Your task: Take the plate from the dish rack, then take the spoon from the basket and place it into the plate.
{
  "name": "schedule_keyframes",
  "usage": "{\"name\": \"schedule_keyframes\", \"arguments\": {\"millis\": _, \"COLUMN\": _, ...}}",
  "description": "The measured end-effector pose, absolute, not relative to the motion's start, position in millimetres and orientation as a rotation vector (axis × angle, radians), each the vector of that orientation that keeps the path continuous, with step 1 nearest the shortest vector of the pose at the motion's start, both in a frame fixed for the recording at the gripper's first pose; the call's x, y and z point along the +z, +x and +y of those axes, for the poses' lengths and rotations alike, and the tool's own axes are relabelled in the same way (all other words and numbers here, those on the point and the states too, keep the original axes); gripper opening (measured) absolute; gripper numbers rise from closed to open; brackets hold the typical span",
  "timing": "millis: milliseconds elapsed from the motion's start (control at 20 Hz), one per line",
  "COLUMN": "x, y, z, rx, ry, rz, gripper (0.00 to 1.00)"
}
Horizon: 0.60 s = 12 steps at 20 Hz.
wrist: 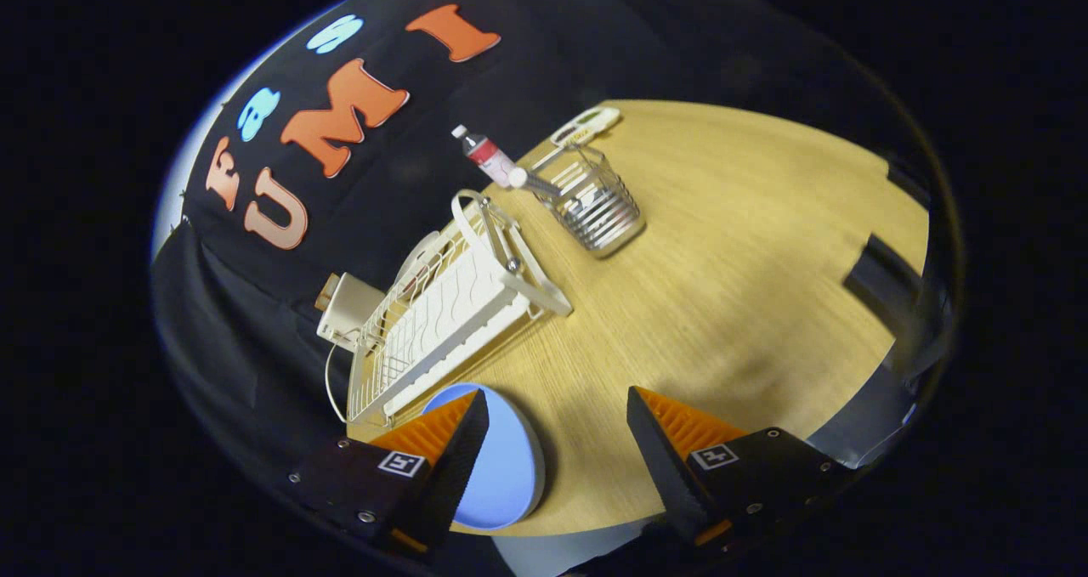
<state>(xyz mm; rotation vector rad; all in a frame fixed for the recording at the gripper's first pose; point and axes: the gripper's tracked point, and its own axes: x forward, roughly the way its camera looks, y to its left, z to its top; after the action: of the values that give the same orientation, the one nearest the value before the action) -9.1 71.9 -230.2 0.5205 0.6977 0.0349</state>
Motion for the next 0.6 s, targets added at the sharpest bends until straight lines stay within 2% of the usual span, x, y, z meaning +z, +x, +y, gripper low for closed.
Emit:
{"name": "schedule_keyframes", "arguments": {"millis": 350, "x": -134, "y": 61, "z": 16, "rx": -0.048, "ry": 0.159, "rz": 0.247, "gripper": 0.97}}
{"name": "schedule_keyframes", "arguments": {"millis": 600, "x": -144, "y": 96, "z": 21, "rx": -0.008, "ry": -0.062, "rz": 0.124, "gripper": 0.95}}
